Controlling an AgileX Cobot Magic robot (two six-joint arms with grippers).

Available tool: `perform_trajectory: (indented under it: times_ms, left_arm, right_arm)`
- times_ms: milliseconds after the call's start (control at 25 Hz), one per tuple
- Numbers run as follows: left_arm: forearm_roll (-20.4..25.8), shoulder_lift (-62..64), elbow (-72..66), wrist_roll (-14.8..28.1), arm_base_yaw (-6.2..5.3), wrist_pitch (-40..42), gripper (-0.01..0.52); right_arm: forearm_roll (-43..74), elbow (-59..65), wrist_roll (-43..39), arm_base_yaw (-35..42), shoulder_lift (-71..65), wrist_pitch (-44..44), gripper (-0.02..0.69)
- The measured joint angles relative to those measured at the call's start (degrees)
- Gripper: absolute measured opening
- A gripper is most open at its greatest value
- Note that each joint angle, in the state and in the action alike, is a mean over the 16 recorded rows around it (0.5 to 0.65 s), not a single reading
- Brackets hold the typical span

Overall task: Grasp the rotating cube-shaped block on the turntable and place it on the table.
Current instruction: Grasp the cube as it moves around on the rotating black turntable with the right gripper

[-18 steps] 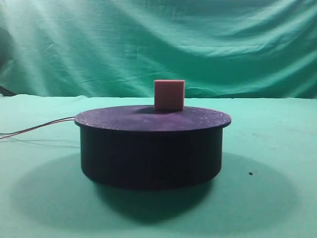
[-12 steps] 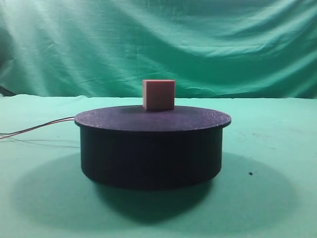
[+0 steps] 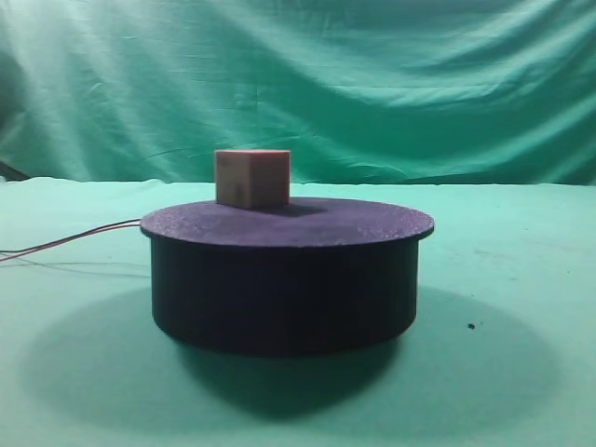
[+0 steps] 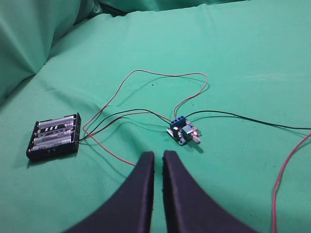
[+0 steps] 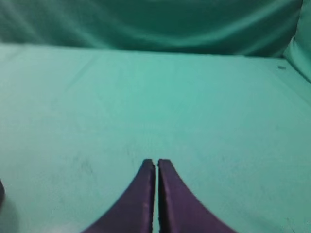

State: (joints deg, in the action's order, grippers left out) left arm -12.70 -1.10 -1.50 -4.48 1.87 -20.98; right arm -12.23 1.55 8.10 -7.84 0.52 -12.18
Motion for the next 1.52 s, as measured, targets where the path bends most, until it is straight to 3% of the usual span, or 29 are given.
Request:
perform_trajectory:
  times_ms: [320,880,1200,1520]
  left_arm:
    - [0.0,0.0,0.0,0.0,0.0,0.0,0.0]
    - [0.0,0.0,0.0,0.0,0.0,0.0,0.0]
    - [0.0,0.0,0.0,0.0,0.0,0.0,0.0]
    - [0.0,0.0,0.0,0.0,0.0,0.0,0.0]
  right_arm:
    - [-7.6,-5.3,0.6,0.0,-5.0,4.8,0.0]
    - [-12.7,-20.0,4.3,-1.8,-36.6,-12.5,0.0]
    - [-12.1,-27.5,6.5,-11.5,-56.6,-15.2,0.0]
    - [-4.6,-42.4,0.4,-23.9,-75.1,-22.3,0.031]
